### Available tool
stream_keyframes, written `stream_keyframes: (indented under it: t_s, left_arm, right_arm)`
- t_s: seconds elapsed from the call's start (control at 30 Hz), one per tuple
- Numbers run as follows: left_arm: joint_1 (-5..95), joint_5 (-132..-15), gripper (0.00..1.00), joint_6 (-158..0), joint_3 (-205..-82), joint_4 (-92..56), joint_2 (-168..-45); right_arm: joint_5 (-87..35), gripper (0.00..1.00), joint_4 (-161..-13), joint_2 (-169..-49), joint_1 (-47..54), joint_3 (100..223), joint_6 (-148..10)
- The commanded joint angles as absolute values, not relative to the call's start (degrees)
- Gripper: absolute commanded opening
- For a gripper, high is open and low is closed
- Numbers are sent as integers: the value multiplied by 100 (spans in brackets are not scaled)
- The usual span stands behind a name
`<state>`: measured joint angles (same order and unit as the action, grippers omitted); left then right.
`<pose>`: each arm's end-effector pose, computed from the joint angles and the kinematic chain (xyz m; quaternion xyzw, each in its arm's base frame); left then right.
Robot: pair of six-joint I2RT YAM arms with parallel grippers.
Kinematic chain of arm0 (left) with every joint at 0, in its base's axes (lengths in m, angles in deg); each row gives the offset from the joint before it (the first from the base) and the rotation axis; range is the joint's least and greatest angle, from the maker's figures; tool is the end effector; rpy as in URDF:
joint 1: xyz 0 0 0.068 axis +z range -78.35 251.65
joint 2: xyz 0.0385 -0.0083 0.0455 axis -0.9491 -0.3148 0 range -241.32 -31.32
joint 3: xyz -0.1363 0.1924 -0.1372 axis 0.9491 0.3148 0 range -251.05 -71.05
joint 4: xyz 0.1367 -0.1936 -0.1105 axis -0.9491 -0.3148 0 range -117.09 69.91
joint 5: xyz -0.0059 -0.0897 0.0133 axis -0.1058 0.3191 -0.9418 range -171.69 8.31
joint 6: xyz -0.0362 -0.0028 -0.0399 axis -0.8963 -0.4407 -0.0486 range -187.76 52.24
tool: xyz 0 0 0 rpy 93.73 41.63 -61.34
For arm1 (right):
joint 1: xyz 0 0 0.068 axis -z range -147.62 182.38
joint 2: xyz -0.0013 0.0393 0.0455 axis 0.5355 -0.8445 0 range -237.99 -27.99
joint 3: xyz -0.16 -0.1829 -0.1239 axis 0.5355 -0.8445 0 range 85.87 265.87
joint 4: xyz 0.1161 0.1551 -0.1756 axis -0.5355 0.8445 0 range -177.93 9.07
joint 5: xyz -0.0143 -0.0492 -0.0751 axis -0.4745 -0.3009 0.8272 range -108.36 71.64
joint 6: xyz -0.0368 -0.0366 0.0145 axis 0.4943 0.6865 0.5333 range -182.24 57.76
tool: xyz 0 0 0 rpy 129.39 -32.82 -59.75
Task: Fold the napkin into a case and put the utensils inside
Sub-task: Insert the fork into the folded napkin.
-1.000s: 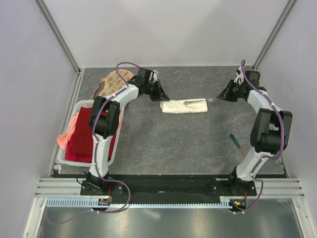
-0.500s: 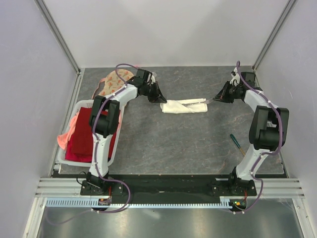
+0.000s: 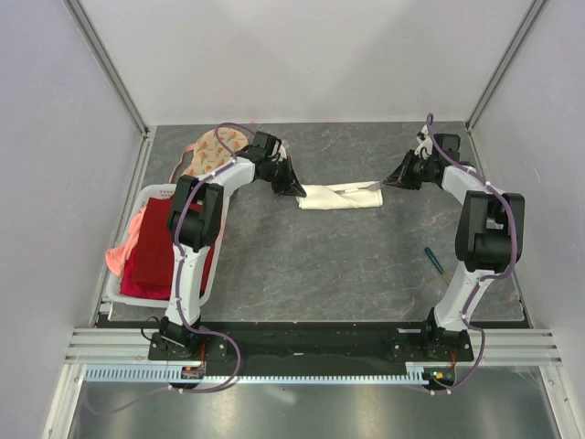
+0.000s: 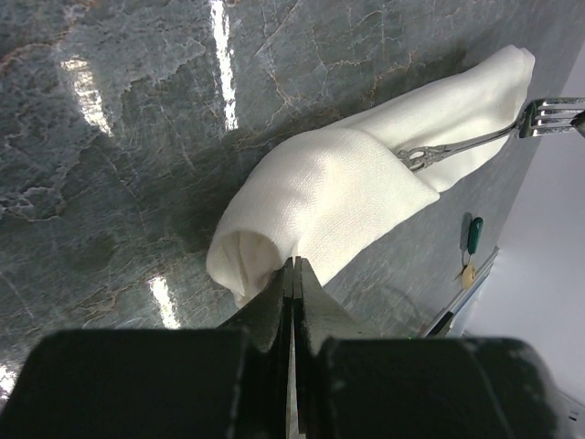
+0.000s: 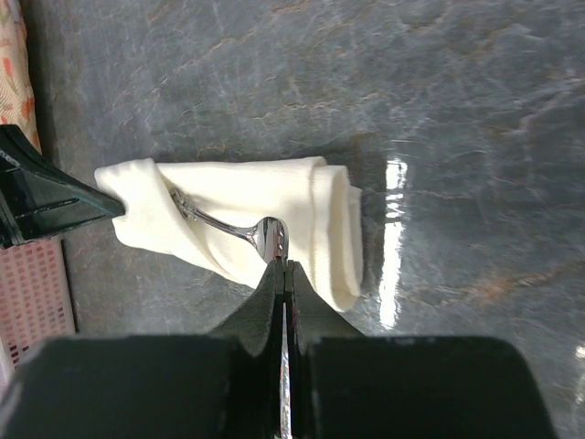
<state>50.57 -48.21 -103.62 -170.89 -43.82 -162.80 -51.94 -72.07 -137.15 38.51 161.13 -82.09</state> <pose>0.4538 -0.1959 0.1484 -0.0326 0.9177 -0.3776 0.1195 0.4101 -0.0242 0.1969 0.1053 0.8983 0.3086 0.2946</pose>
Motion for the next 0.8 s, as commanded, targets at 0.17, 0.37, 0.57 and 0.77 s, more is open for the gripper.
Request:
stream_keyframes:
  t_s: [0.17, 0.37, 0.57, 0.77]
  left_arm:
    - [5091, -4803, 2, -10107, -17222, -4426, -16307]
    - [5073, -4750, 2, -10125, -17213, -4426, -16272]
    - [5082, -4715, 2, -10160, -17152, -4400, -16210]
    - [5082, -4680, 2, -10230, -17116, -4374, -16114]
  right_arm:
    - [-5361, 0, -7879, -13917, 3388, 16242, -8719]
    - [-5334, 0, -8142, -13987, 3134, 16137, -8991]
    - [-5211, 0, -8380, -13961, 3018, 15891, -9229]
    - [-4957, 2, -8529, -13821, 2983, 15627, -9484]
